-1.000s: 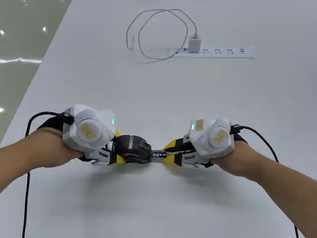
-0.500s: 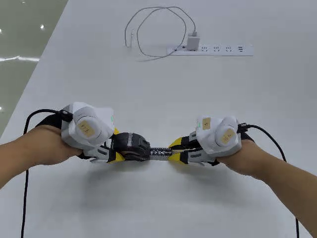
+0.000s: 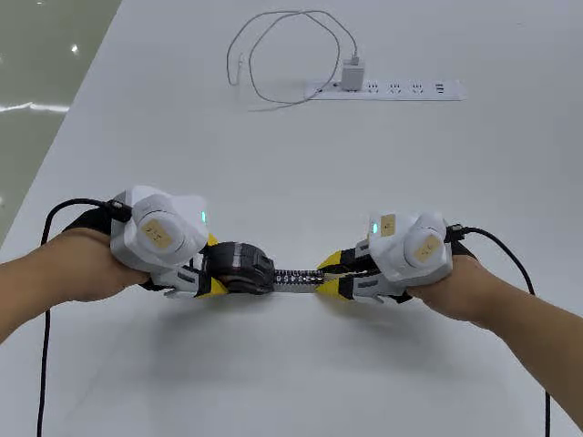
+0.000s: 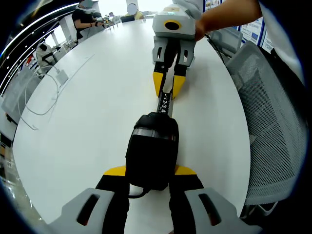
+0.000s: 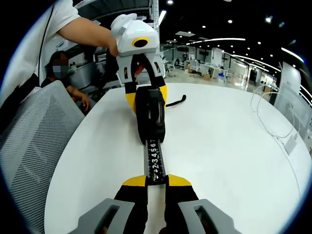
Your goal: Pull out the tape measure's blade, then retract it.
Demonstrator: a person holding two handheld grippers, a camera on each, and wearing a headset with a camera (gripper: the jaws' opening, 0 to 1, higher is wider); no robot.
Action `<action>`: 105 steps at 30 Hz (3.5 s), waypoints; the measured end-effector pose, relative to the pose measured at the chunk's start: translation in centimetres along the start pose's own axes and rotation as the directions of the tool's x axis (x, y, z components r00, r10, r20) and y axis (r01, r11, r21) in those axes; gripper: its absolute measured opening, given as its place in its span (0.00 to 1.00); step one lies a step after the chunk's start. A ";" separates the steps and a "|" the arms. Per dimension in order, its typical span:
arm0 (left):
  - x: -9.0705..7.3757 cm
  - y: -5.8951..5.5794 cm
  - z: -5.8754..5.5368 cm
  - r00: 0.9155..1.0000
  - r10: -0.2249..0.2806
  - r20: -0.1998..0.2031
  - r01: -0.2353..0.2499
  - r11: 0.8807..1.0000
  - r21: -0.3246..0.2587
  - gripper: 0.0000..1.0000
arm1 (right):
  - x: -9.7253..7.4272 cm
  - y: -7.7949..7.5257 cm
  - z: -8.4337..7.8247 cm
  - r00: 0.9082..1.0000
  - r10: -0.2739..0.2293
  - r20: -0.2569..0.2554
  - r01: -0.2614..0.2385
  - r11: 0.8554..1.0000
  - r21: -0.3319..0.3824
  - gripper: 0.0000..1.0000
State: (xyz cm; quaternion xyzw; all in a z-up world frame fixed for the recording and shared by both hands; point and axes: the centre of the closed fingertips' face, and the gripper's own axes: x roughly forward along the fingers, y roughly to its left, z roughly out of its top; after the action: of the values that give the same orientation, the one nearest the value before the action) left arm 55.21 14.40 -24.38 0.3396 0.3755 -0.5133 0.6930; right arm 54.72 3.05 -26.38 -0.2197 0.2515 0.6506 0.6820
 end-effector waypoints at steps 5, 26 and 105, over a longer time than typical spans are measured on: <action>0.0 0.0 0.0 1.000 0.000 0.001 0.000 1.000 -0.001 0.26 | -0.3 -0.1 -0.3 1.000 -0.002 -0.003 0.002 1.000 0.002 0.08; -0.1 -0.1 0.0 1.000 0.001 -0.001 -0.001 1.000 -0.002 0.26 | -1.7 -0.1 -1.1 1.000 -0.007 -0.021 0.007 1.000 -0.009 0.07; 0.1 0.1 -0.1 1.000 0.001 0.003 -0.001 1.000 -0.002 0.26 | -7.8 -0.9 -6.3 0.992 -0.046 -0.118 0.048 0.999 0.011 0.07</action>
State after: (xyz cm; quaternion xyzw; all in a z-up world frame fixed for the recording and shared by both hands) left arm 55.28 14.44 -24.47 0.3382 0.3750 -0.5130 0.6941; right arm 55.02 -7.00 -26.43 -0.2589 0.2907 0.6186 0.6825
